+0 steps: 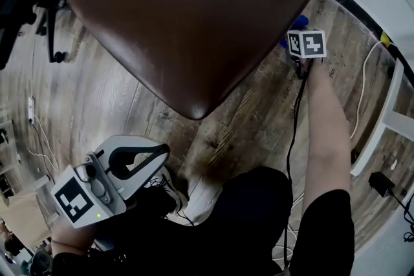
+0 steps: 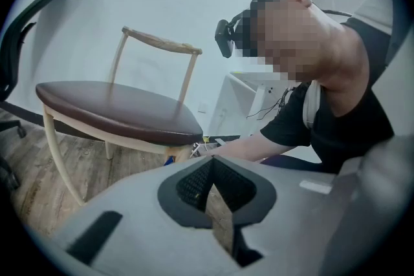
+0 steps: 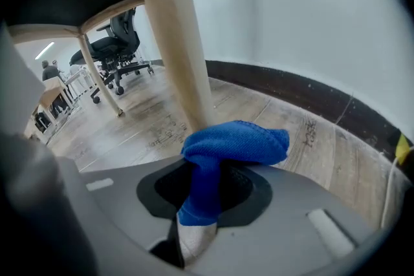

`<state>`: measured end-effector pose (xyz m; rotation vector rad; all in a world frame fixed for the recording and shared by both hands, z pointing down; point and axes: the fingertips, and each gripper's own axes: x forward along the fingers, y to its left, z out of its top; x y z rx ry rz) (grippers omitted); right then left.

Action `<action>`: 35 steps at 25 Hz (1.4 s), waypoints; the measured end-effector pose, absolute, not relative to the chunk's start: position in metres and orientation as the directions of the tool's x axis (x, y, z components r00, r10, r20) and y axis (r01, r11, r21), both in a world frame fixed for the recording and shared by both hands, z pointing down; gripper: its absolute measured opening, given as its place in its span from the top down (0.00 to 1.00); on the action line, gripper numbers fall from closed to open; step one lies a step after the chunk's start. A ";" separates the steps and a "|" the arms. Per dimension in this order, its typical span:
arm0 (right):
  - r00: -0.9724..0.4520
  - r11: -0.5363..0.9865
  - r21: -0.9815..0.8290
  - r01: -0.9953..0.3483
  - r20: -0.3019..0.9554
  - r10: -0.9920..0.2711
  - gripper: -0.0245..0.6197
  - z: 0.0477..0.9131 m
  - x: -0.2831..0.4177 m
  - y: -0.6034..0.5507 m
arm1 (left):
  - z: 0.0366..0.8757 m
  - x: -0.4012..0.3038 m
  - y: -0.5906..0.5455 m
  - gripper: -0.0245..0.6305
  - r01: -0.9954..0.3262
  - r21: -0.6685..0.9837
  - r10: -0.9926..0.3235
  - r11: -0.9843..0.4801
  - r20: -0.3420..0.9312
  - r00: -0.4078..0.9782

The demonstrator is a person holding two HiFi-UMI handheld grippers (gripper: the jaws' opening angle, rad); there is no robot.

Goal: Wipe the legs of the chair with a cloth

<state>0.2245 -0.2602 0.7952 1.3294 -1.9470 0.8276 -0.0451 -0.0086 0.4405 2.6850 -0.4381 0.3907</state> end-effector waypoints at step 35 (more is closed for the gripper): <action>-0.320 0.466 0.285 -0.838 0.435 -0.842 0.81 0.451 0.219 -0.250 | 0.409 -0.048 -0.042 0.95 -0.198 0.336 -0.182 -0.921 0.079 0.980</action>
